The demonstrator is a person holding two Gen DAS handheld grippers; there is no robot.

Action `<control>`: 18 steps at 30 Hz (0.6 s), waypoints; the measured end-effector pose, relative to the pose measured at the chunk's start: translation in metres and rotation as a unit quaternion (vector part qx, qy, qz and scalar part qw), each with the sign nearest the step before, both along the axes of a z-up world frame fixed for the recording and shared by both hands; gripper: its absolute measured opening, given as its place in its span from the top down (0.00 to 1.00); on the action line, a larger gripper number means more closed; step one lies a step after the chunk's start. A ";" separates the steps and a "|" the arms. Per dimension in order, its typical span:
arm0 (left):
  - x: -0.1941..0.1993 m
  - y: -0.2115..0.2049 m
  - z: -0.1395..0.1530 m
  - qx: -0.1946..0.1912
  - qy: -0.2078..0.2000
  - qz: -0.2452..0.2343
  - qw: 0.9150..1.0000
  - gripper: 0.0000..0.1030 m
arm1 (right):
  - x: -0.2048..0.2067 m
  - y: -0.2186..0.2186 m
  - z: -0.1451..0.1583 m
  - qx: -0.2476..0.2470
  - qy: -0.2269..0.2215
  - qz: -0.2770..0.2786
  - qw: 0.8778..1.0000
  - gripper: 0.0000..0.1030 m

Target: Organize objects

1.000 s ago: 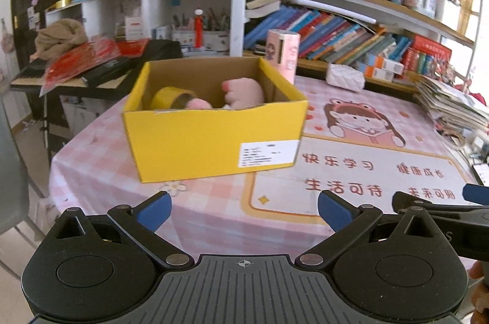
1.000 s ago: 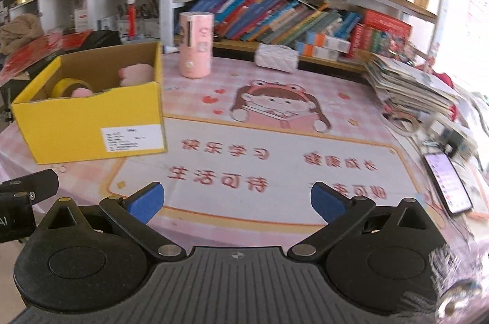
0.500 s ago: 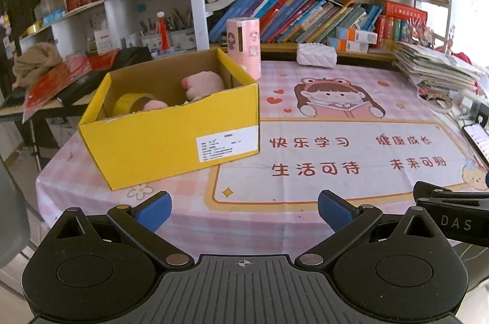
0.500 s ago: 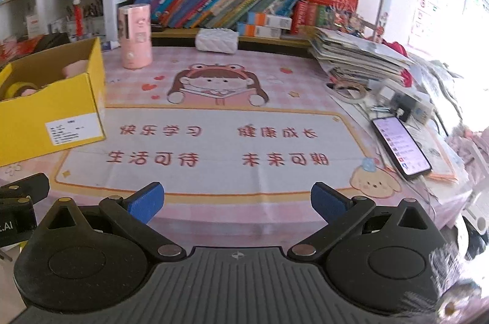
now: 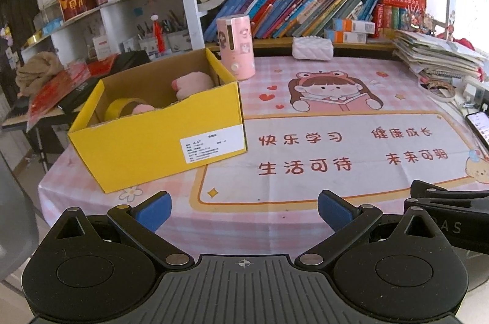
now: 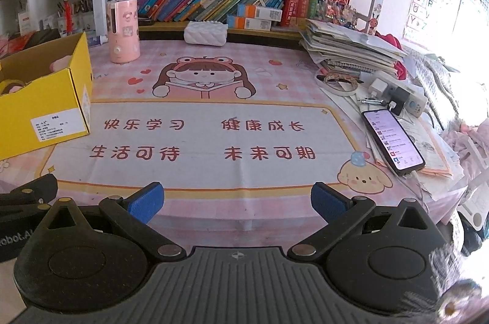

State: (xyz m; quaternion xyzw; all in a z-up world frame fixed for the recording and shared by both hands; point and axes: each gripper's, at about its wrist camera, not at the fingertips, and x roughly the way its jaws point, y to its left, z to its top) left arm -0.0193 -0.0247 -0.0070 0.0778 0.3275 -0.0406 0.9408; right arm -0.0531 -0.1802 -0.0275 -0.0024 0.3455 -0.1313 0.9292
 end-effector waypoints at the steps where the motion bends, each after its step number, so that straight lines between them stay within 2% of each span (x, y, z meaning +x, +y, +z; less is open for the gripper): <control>1: 0.000 -0.001 0.000 0.001 0.000 0.002 1.000 0.00 | 0.002 0.000 0.000 0.000 0.002 -0.001 1.000 0.00; 9: 0.004 -0.005 -0.001 0.010 0.003 0.032 0.999 0.00 | 0.005 0.001 -0.001 -0.009 0.004 -0.011 1.000 0.00; 18: 0.000 -0.008 -0.003 0.025 0.000 0.042 0.999 0.00 | 0.004 0.003 -0.004 -0.015 0.010 -0.022 1.000 0.00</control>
